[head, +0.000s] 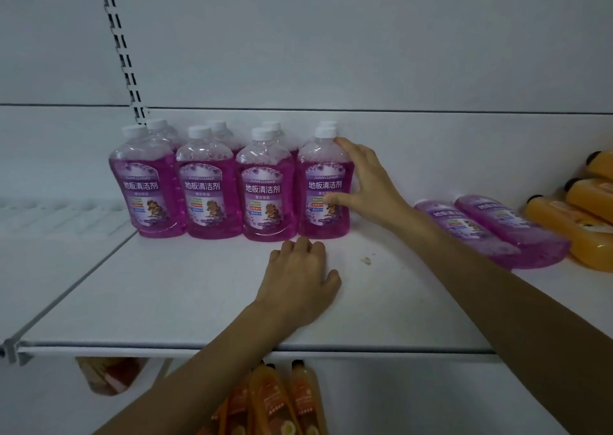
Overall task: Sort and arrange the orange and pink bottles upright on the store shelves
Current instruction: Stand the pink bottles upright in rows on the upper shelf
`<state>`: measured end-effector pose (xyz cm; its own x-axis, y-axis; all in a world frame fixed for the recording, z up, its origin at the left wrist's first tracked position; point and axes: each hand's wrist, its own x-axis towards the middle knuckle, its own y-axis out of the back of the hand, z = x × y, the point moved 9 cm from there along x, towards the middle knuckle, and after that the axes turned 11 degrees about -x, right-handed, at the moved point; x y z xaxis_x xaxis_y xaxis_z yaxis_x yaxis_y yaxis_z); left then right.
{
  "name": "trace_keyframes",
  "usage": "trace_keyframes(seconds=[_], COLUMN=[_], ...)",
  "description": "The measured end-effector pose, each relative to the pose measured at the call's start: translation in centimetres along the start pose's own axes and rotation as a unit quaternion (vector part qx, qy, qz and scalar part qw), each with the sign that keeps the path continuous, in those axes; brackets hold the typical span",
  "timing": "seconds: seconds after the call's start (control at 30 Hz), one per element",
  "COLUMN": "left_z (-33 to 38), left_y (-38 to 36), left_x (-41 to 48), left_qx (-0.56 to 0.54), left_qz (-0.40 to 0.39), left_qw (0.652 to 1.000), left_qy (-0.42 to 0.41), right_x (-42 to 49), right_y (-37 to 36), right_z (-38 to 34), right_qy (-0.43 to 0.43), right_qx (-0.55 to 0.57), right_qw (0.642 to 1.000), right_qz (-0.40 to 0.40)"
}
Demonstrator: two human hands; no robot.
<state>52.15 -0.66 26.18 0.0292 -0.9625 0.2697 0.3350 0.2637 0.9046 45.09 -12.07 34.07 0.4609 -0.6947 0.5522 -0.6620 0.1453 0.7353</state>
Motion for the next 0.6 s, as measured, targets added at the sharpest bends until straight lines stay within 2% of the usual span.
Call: trace_keyframes(seconds=[0.17, 0.3, 0.4, 0.6], left_z=[0.1, 0.9, 2.7, 8.8], left_y=[0.1, 0.9, 1.2, -1.4], left_x=[0.0, 0.3, 1.2, 3.9], left_qx=[0.007, -0.011, -0.042, -0.105], left_qz=[0.003, 0.034, 0.052, -0.018], left_qw=[1.000, 0.999, 0.997, 0.994], left_qy=[-0.002, -0.022, -0.032, -0.017], right_x=[-0.4, -0.9, -1.9, -4.0], right_y=[-0.1, 0.3, 2.4, 7.5], right_z=[-0.2, -0.1, 2.2, 9.3], right_qy=[0.008, 0.019, -0.007, -0.099], right_qx=[0.022, -0.013, -0.048, -0.101], right_qw=[1.000, 0.998, 0.996, 0.983], right_qz=[-0.007, -0.058, -0.075, -0.121])
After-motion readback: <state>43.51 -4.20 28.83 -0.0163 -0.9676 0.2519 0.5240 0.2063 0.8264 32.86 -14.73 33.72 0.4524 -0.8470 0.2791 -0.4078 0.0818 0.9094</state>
